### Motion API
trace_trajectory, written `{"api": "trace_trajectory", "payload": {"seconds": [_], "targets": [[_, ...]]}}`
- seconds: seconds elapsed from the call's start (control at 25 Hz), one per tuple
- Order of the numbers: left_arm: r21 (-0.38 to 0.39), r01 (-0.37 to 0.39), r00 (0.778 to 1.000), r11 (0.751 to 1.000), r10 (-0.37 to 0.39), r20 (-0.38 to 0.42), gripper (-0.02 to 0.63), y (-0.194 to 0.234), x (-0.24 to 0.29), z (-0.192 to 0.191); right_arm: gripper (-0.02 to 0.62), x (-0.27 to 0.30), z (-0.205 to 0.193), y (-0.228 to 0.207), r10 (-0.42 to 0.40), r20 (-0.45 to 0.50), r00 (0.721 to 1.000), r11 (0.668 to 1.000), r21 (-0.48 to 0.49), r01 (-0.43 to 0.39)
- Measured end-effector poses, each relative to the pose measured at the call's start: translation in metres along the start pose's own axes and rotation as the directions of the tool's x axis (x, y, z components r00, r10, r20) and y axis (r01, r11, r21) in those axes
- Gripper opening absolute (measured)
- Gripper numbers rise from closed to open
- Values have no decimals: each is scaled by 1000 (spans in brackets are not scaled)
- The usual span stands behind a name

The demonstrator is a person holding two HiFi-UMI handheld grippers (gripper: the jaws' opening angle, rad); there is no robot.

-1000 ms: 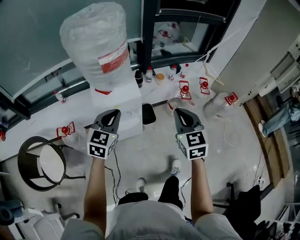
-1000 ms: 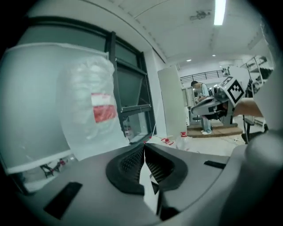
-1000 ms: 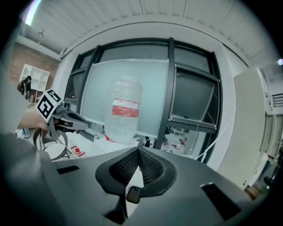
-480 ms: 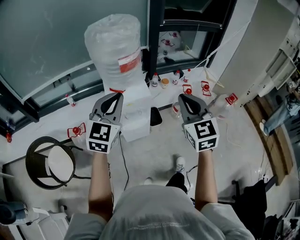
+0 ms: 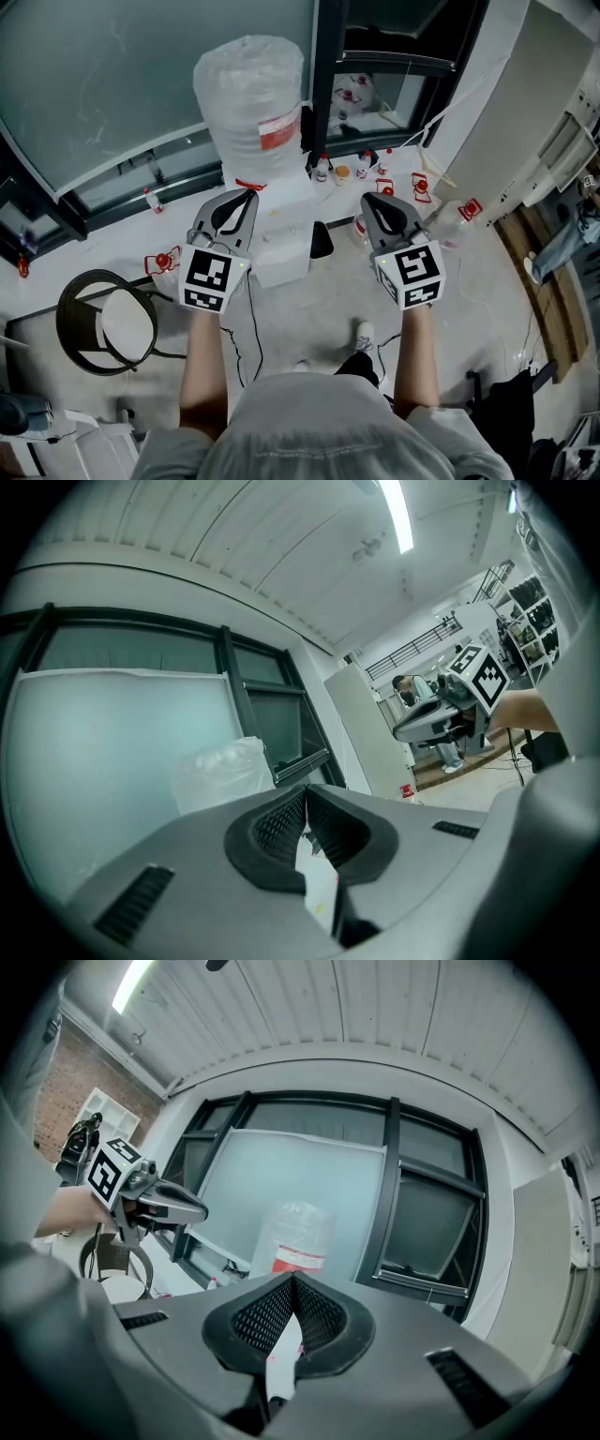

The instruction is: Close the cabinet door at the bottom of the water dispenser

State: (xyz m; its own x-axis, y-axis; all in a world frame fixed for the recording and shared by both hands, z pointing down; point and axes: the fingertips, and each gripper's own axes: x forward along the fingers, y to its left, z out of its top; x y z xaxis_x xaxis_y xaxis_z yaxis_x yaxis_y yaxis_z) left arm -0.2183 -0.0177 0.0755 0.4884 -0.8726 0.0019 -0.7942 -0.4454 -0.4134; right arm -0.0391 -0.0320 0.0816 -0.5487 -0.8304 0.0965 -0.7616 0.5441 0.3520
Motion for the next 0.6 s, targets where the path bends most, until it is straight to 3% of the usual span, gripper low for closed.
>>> {"api": "trace_trajectory", "payload": {"seconds": [0.6], "targets": [[8,35,999,999,-35,-9,25,-1,9,-11,29,5,-4,2,22,-1,1000,1000,-14,-22]]}}
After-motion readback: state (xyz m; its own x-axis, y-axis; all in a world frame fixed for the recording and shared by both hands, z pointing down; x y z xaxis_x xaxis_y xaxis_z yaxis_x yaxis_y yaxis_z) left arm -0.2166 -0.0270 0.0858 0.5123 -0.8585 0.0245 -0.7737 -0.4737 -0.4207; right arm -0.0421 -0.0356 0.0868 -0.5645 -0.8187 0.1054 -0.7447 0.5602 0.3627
